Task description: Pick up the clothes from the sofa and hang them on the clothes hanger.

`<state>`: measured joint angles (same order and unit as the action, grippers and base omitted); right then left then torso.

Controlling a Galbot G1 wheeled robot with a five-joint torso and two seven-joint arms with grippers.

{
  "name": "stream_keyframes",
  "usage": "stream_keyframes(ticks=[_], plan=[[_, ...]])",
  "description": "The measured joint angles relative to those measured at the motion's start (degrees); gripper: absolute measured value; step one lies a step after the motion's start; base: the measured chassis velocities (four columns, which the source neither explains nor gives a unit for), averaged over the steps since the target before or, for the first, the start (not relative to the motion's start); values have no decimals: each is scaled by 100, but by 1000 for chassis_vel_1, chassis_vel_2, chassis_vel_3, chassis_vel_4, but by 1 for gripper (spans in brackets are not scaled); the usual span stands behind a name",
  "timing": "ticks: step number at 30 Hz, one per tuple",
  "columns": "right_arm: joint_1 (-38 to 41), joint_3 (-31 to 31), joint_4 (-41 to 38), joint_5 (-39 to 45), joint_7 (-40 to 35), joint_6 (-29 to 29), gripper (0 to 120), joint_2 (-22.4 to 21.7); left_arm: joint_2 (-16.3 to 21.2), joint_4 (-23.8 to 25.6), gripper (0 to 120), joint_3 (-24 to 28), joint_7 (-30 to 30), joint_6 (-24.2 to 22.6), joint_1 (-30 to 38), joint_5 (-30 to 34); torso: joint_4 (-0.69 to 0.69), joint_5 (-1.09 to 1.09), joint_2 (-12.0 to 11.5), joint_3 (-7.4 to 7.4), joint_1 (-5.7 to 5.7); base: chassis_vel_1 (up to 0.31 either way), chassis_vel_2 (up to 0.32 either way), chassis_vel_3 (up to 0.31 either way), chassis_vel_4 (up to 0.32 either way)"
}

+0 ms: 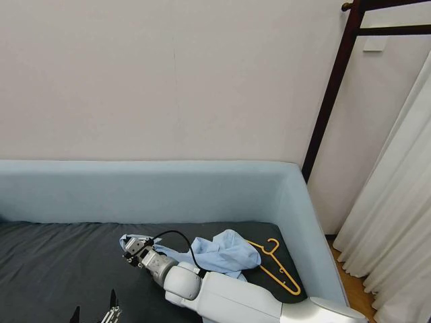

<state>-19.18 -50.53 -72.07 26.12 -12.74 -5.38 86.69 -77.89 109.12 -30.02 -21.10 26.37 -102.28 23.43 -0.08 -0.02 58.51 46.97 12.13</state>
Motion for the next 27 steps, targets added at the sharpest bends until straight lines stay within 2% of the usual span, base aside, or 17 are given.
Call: stream_keyframes(ticks=[2,5,6,10,12,14,16,17,21,22,26,27], plan=[[-2,-132,-149,7,269,322,28,-183,-9,-5,100,23,2,12,-12,-38,2,1,0,0,0,0,0,0,0],[13,-314,-404,-93,433,393,38,-439,-7,14,100,21,2,14,-34,-54,2,1,0,0,0,0,0,0,0],[13,-314,-404,-93,433,393,38,-439,-7,14,100,21,2,14,-34,-54,2,1,0,0,0,0,0,0,0],[-189,-566,-985,-185,670,272,58,-1367,92,48,100,-59,-6,17,-70,-57,0,2,0,0,0,0,0,0,0],[-252,-576,-1086,-188,675,274,62,-1530,109,33,100,-78,-9,30,-73,-58,0,3,0,0,0,0,0,0,0],[-466,-464,-1382,-214,609,241,72,-1928,135,-7,100,-121,-26,68,-74,-34,1,3,0,0,0,0,0,0,0],[-765,-49,-1731,-171,398,100,80,-2301,138,-42,100,-128,-31,85,-62,-13,1,4,0,0,0,0,0,0,0],[-765,-49,-1731,-171,398,100,80,-2301,138,-42,100,-128,-31,85,-62,-13,1,4,0,0,0,0,0,0,0],[-1508,1315,-2310,76,206,-58,97,-3021,131,-97,100,75,9,79,5,-104,2,4,0,0,0,0,0,0,0],[-1508,1315,-2310,76,206,-58,97,-3021,131,-97,100,75,9,79,5,-104,2,4,0,0,0,0,0,0,0],[-2911,3357,-3050,167,206,-198,100,-3682,440,-140,100,335,215,45,191,-329,2,0,0,0,0,0,0,0,0],[-2911,3357,-3050,167,206,-198,100,-3682,440,-140,100,335,215,45,191,-329,2,0,0,0,0,0,0,0,0]])
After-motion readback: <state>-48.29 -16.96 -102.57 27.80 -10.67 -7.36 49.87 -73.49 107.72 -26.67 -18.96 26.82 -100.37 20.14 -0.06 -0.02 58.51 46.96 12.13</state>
